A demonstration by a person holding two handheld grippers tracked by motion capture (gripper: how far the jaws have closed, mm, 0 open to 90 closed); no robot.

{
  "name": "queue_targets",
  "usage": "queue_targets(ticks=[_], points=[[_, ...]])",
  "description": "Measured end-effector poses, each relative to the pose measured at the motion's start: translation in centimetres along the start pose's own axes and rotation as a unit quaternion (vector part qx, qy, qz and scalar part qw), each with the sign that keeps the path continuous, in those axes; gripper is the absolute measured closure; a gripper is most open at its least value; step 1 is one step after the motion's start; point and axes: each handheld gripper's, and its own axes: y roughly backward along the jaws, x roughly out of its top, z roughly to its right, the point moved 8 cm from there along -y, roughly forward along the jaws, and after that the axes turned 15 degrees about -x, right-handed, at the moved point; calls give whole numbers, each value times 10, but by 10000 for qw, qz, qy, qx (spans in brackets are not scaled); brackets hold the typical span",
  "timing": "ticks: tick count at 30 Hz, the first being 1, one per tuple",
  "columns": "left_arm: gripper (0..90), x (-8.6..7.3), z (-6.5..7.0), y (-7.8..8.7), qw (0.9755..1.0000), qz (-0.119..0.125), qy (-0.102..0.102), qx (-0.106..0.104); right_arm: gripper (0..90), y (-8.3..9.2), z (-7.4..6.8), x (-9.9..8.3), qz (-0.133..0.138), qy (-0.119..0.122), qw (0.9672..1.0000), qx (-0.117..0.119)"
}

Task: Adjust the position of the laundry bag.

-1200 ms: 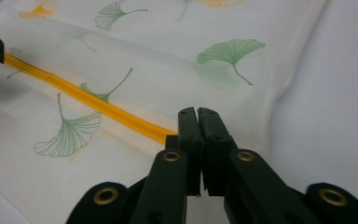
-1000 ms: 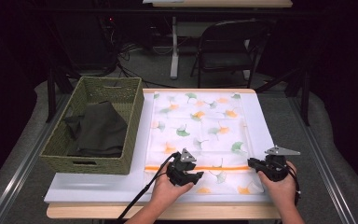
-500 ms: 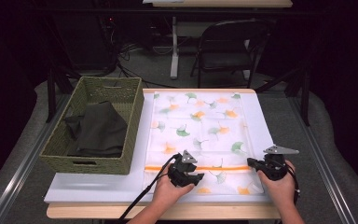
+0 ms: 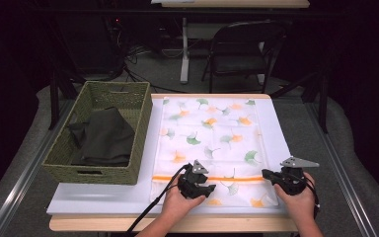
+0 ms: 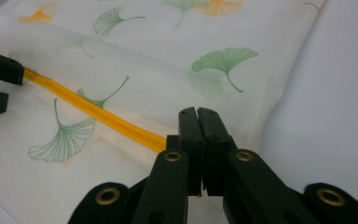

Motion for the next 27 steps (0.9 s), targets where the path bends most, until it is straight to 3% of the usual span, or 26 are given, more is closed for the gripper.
queue_targets(ticks=[3, 5, 8, 9, 13, 14, 18, 22, 27], points=[[556, 0, 0, 0, 10000, 0, 0, 0, 811, 0, 0, 0, 0, 0, 10000, 0], [555, -1, 0, 0, 10000, -7, -9, -18, 716, 0, -2, 3, 91, -14, 10000, 9], [555, -1, 0, 0, 10000, 20, 19, -46, 669, -1, 2, 6, 136, -191, 9997, -47], [555, -1, 0, 0, 10000, 15, 13, -46, 647, -3, 8, 7, 128, -375, 9991, -118], [555, 0, 0, -1, 10000, 31, 13, -44, 634, -7, 19, 8, 35, -552, 9980, -305], [555, 0, 0, -1, 10000, 38, 16, -43, 631, -9, 27, 8, -4, -700, 9967, -415], [555, 0, 0, -1, 10000, 38, 5, -58, 627, -11, 37, 6, -61, -902, 9945, -521], [555, 1, 0, -2, 10000, 57, 15, -43, 623, -14, 43, 2, -146, -1075, 9926, -549], [555, 1, 1, -3, 9999, 74, 37, -67, 623, -19, 44, -2, -280, -1097, 9923, -504]])
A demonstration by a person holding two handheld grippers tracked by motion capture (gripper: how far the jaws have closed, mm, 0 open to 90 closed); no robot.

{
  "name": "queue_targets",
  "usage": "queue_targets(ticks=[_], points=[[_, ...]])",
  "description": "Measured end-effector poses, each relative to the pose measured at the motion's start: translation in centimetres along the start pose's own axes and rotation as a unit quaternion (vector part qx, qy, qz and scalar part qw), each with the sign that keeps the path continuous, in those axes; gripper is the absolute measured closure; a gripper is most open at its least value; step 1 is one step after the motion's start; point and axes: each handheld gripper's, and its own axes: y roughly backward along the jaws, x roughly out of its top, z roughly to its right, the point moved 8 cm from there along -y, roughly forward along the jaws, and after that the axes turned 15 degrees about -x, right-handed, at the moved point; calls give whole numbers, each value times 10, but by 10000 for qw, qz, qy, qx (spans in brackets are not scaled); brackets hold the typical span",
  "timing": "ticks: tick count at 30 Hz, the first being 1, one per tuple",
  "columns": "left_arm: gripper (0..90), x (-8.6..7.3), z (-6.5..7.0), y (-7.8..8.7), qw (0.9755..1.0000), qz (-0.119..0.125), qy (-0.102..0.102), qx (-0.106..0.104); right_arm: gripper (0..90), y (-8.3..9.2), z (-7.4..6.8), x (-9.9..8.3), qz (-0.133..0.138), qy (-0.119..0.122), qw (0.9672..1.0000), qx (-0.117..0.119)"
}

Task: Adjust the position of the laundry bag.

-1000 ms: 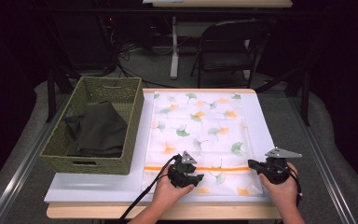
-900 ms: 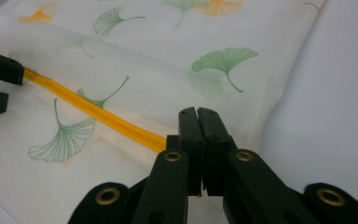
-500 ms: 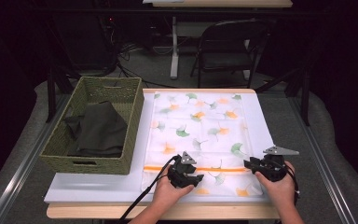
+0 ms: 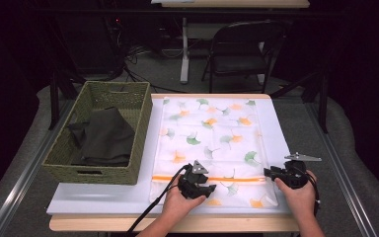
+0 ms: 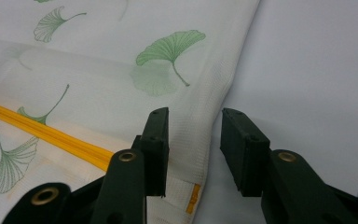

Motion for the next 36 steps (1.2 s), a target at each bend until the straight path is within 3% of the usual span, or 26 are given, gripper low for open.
queue_targets(ticks=[12, 19, 23, 28, 31, 35, 36], points=[[557, 0, 0, -1, 10000, 8, -42, 32, 643, -5, -8, -2, -154, -54, 9997, 156], [560, 0, -1, -2, 10000, 25, -48, 61, 786, -7, -10, 0, -217, 167, 9996, 7], [560, 0, 0, -2, 9999, 22, -77, 62, 881, -5, -12, 2, -205, 218, 9995, 106], [561, 0, 0, -2, 9999, 8, -109, 103, 895, 1, -14, 8, -130, 101, 9991, 388], [562, 0, 0, -2, 9998, 0, -126, 122, 896, 3, -14, 9, -115, 72, 9990, 431], [562, 0, 0, -2, 9998, -1, -139, 131, 897, 7, -16, 15, -124, 184, 9986, 476], [562, 0, 0, -2, 9998, -10, -140, 126, 897, 10, -18, 19, -158, 312, 9983, 475]])
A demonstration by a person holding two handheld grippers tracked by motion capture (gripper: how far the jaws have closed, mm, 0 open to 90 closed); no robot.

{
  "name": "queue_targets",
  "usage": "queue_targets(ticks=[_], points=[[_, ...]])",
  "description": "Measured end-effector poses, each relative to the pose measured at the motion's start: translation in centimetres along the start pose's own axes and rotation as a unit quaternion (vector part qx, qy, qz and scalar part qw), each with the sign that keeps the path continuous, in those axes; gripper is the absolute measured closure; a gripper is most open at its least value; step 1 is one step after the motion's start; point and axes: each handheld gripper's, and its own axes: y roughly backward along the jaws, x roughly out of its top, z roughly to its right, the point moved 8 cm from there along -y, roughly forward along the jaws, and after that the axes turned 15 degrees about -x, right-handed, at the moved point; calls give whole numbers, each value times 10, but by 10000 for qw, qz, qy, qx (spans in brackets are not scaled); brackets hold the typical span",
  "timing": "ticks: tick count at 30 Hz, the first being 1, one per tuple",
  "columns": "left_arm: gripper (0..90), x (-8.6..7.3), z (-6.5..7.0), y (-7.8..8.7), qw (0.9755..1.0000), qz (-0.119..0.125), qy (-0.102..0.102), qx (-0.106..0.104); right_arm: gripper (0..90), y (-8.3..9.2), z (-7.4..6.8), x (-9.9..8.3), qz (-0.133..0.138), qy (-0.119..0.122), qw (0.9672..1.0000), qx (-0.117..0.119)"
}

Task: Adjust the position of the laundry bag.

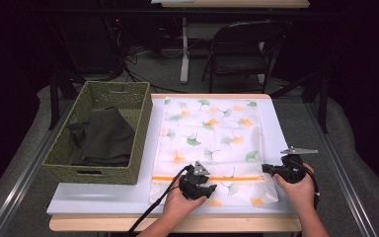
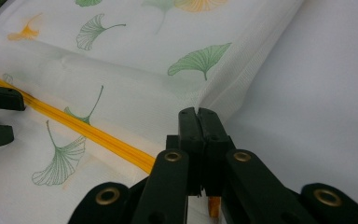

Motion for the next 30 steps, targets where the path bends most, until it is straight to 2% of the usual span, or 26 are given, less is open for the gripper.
queue_targets(ticks=[4, 5, 7, 11, 14, 18, 24, 30], points=[[563, 0, 0, 0, 10000, -1, 7, 1, 897, 4, -2, 8, 18, 22, 10000, 32], [563, 0, 0, 0, 10000, -2, 6, 1, 897, 7, -3, 12, -146, 35, 9997, 172], [563, 0, 0, 0, 10000, 6, 0, 9, 897, 8, -4, 16, -221, -13, 9993, 300], [564, 0, 0, 0, 10000, 5, 17, 5, 897, 12, -5, 25, -194, -94, 9989, 412], [564, 0, 0, 0, 10000, 1, 23, 5, 897, 14, -6, 28, -89, -101, 9990, 429], [564, 0, 0, 0, 10000, 55, 43, 32, 897, 16, -9, 28, 52, 36, 9993, 372], [562, 0, 0, 0, 10000, 55, 53, 24, 898, 24, -16, 34, 379, -18, 9974, 606], [562, 0, 0, 0, 9999, 72, 132, -43, 898, 30, -22, 39, 557, 15, 9953, 797]])
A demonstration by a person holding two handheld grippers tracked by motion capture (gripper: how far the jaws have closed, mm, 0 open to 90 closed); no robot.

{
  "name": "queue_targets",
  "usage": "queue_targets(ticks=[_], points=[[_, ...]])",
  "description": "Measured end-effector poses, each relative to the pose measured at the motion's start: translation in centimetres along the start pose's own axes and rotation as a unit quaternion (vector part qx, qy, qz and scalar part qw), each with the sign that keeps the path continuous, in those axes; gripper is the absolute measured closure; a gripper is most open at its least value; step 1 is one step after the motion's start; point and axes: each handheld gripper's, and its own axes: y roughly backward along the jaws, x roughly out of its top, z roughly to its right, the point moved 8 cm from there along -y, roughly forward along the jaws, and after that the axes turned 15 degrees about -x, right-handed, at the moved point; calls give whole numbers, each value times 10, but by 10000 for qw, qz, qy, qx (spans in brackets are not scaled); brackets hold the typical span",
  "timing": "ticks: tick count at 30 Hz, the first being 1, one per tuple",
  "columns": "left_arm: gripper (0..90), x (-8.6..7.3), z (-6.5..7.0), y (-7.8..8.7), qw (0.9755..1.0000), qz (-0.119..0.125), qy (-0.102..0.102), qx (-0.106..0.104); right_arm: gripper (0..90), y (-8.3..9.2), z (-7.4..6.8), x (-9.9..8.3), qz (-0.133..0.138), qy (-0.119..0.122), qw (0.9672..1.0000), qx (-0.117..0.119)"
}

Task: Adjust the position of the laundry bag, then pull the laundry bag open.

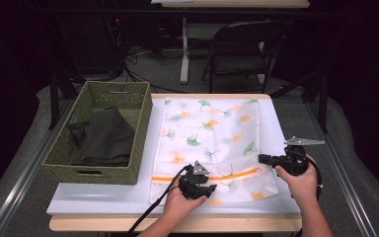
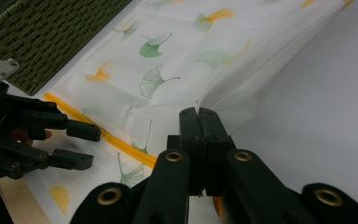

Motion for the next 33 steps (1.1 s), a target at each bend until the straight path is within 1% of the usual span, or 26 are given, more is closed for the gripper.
queue_targets(ticks=[3, 5, 7, 9, 15, 19, 21, 23, 27, 29, 30, 31, 33], points=[[562, 0, 0, 0, 10000, 4, -27, 45, 898, -1, -1, -1, 17, 77, 10000, 48], [562, 0, 0, 0, 10000, 5, -26, 45, 898, -1, -1, -1, 24, 109, 9999, 33], [562, 0, 0, 0, 10000, 2, -22, 40, 898, -1, -2, 0, 52, 78, 9999, 67], [562, 0, 0, 0, 10000, -5, -17, 0, 898, -1, -2, 1, 86, 88, 9999, 77], [562, 0, -1, 1, 10000, -18, -8, -21, 898, 0, -3, 2, 157, 108, 9997, 119], [562, 1, -2, 0, 10000, -14, -11, -24, 899, 2, -5, 4, 195, 87, 9996, 210], [563, 1, -1, 0, 10000, -11, 35, -47, 899, 3, -6, 5, 227, 70, 9994, 242], [570, 2, -1, 0, 9999, 23, 101, -68, 899, 3, -6, 5, 225, 82, 9995, 225], [575, 12, 1, 1, 9997, 168, 84, -141, 899, 4, -5, 6, 222, 103, 9995, 199], [575, 17, 4, 0, 9996, 156, 73, -208, 899, 4, -5, 6, 233, 102, 9995, 181], [574, 17, 4, 0, 9996, 156, 73, -208, 898, 4, -5, 6, 242, 104, 9995, 178], [572, 21, 7, -2, 9997, 54, -64, -238, 899, 4, -5, 6, 250, 105, 9995, 175], [572, 27, 12, -5, 9995, 85, -101, -288, 899, 4, -4, 6, 265, 105, 9994, 176]])
